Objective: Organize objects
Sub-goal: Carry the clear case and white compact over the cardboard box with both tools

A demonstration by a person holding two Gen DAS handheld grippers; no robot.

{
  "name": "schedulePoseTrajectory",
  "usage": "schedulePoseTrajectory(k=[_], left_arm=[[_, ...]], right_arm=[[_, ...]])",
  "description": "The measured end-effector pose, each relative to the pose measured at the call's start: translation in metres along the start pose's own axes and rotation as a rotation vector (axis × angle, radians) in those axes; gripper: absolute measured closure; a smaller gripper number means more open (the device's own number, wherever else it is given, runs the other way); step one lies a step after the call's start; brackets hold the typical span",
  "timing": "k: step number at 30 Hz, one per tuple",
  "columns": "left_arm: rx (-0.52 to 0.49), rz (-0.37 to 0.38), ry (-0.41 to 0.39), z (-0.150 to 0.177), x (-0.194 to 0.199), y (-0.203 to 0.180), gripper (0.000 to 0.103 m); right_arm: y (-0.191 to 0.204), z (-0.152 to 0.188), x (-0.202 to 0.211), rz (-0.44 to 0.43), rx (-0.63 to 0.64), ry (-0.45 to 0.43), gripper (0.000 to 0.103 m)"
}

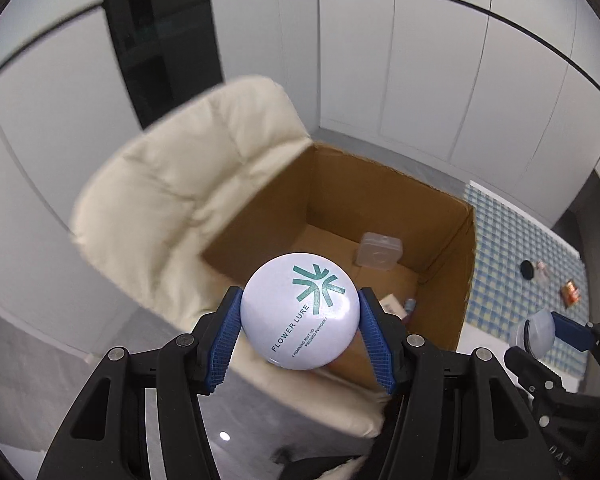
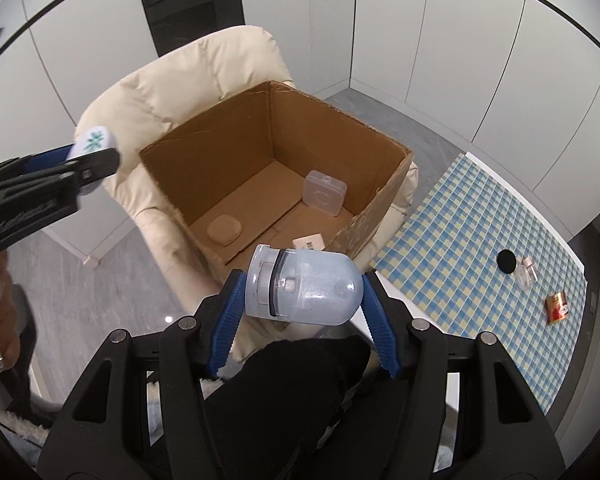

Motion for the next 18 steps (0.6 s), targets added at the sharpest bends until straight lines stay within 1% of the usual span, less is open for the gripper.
schedulePoseTrajectory(k=[2,4,7,11,15,18], left_arm=[[0.012,0.0,0.014,-0.008,-0.022,-0.001,0.045],[0.02,-0.009,0.014,-0.016,-0.042,-0.003,0.045],[0.042,-0.022,0.011,-0.027,-0.064,0.0,0.045],[0.066,-0.034,0.023,-0.043,-0.086,0.004,0.045],[0.071,-0.038,0.019,-0.048,-0.096,0.01,0.045],[0.039,-0.014,0.03,-0.047,-0.1,0.01,0.045]], right_arm=[[-0.002,-0.008,-0.008,0.045,0.011,-0.034,0.043],[-0.004,-0.016,-0.021,0.062,0.008,-0.05,0.043],[-0.008,-0.029,-0.045,0.039,-0.021,-0.042,0.043],[-0.007,-0.047,-0.073,0.033,-0.027,-0.034,0.043],[-0.004,-0.061,-0.096,0.023,-0.028,-0.026,0.043],[-0.004,-0.067,-0.112,0.017,-0.034,-0.016,0.043]])
Point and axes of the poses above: each gripper's, at about its wrist camera, not at the fingertips, and x roughly against the way its jaws point, y to its left, z to its underside, the point moved 1 cm from there along -x, roughly the way its jaws point, and after that the axes turned 3 degrees about -x, right-handed, at the moved point
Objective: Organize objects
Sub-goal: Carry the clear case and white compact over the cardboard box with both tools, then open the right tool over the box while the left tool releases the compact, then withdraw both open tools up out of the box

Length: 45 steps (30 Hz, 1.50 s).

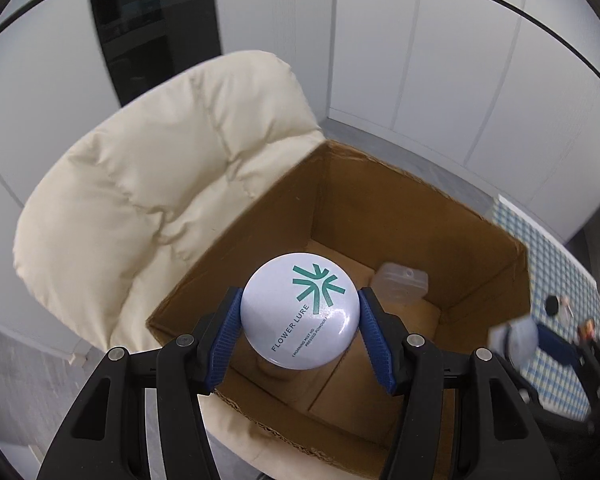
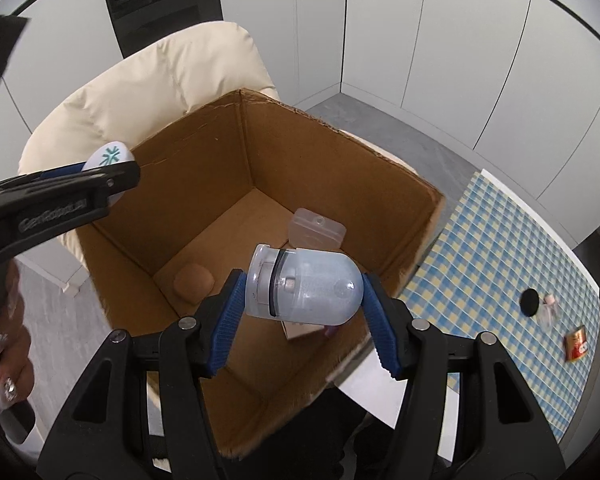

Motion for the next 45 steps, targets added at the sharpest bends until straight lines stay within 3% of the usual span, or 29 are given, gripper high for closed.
schedulePoseTrajectory(k=[10,21,23,25,26,29,45], left_arm=[[-0.027,-0.037,0.014,-0.001,-0.008,0.004,0.045],[-0.072,-0.055,0.033,0.002,-0.01,-0.004,0.044],[-0.096,-0.075,0.03,0.002,-0.008,-0.009,0.027],[-0.125,-0.101,0.011,0.003,-0.005,-0.015,0.015],[-0.143,-0.121,0.002,0.003,-0.004,-0.018,0.011],[-0.192,-0.165,-0.012,0.005,-0.003,-0.026,0.01],[-0.104,-0.068,0.048,0.002,-0.01,-0.014,0.01]], right_arm=[[-0.003,-0.003,-0.041,-0.014,-0.039,0.064,0.043],[0.004,0.005,-0.048,-0.025,-0.034,0.078,0.042],[0.003,0.004,-0.047,-0.03,-0.051,0.067,0.038],[-0.001,0.003,-0.045,-0.031,-0.074,0.055,0.022],[-0.003,0.003,-0.043,-0.033,-0.087,0.043,0.015],[-0.006,0.002,-0.037,-0.028,-0.096,0.024,0.015],[0.0,-0.002,-0.037,-0.013,-0.088,0.033,0.014]])
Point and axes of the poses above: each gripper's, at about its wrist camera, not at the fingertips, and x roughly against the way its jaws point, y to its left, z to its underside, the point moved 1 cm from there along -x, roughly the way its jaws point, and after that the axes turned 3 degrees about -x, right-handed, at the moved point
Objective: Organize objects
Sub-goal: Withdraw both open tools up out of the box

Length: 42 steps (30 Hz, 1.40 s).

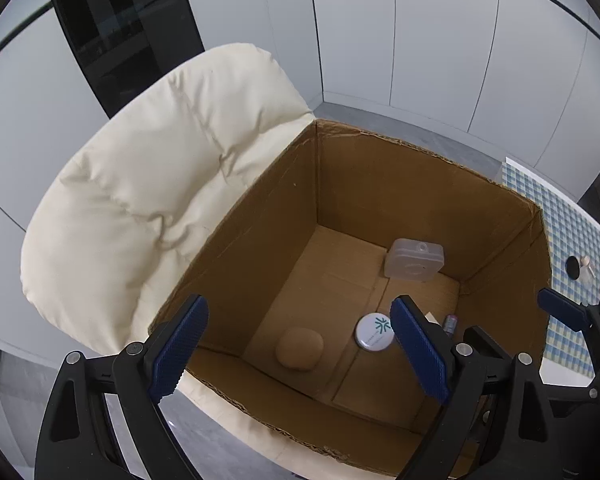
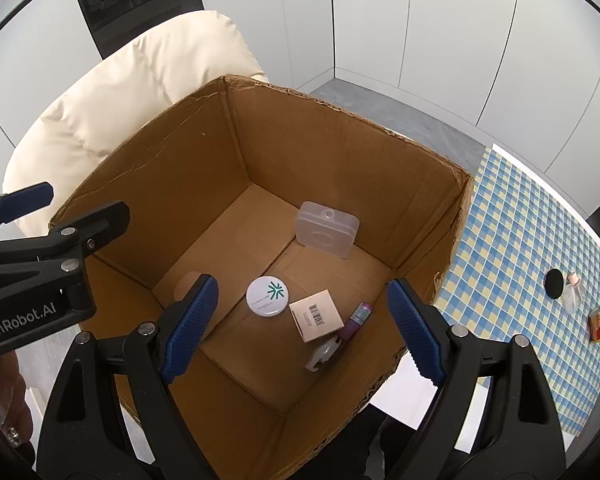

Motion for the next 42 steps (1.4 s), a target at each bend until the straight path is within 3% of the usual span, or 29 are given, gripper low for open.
schedulePoseTrajectory(k=[11,20,23,31,36,42], left_arm=[[0.023,0.027,0.034,0.002,-0.005,0.003,0.01],[0.055,0.042,0.017,0.007,0.006,0.008,0.01],[0.065,0.009,-0.007,0.014,0.023,0.01,0.01],[0.074,0.087,0.004,0.039,0.086,0.014,0.011],[0.058,0.037,-0.021,0.068,0.126,0.021,0.012],[0.072,0.037,-0.008,0.104,0.165,0.033,0.012]], right_arm=[[-0.003,0.001,0.01,0.005,-0.017,-0.002,0.014],[-0.014,0.005,0.039,0.062,-0.032,0.001,0.014],[-0.018,0.01,0.055,0.078,-0.033,-0.002,0.014],[-0.02,0.036,0.106,0.081,-0.018,-0.009,0.014],[-0.013,0.053,0.135,0.062,-0.008,-0.023,0.014],[-0.005,0.077,0.175,0.028,0.006,-0.035,0.014]])
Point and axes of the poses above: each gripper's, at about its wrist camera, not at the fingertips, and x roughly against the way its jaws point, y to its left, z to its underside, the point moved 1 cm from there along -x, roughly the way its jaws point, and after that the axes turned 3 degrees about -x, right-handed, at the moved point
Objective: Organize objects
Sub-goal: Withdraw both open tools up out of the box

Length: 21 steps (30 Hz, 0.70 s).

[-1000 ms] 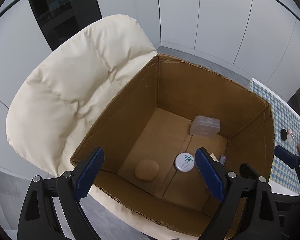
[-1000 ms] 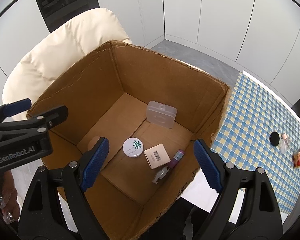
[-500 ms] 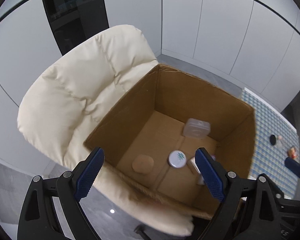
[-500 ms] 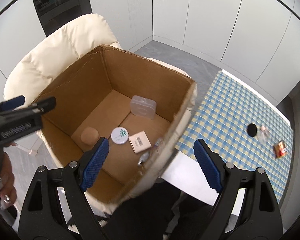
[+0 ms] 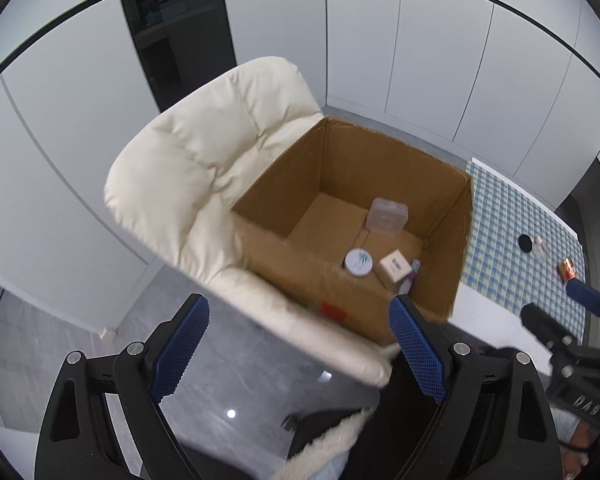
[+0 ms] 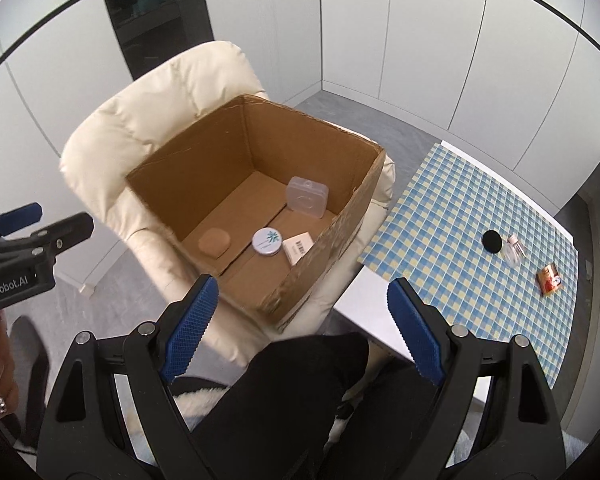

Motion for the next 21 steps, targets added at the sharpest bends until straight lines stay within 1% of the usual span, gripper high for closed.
schedulePoseTrajectory(k=[3,5,7,8,11,13,17,21], left_arm=[[-0.011,-0.013,-0.006,0.017,0.016,0.003,0.012],[-0.016,-0.028,-0.007,0.028,0.024,0.002,0.011],[-0.02,-0.033,0.011,0.038,0.031,-0.002,0.011],[-0.021,-0.023,0.022,0.043,0.034,-0.004,0.011],[-0.009,0.051,0.049,0.058,0.043,-0.01,0.011],[-0.012,0.077,0.047,0.067,0.049,-0.016,0.011],[-0.025,0.072,0.033,0.079,0.057,-0.026,0.011],[0.019,0.084,0.024,0.091,0.065,-0.024,0.011]], right_arm=[[-0.002,0.012,0.021,-0.013,-0.006,-0.003,0.014],[-0.003,0.021,0.034,0.004,-0.001,-0.013,0.014],[-0.004,0.03,0.047,0.017,-0.002,-0.021,0.014],[-0.006,0.035,0.052,0.017,-0.006,-0.023,0.014],[-0.012,0.048,0.066,0.006,-0.033,-0.023,0.014],[-0.016,0.058,0.074,0.004,-0.054,-0.023,0.014],[-0.023,0.076,0.085,0.015,-0.069,-0.018,0.014],[-0.031,0.095,0.098,0.024,-0.087,-0.014,0.014]])
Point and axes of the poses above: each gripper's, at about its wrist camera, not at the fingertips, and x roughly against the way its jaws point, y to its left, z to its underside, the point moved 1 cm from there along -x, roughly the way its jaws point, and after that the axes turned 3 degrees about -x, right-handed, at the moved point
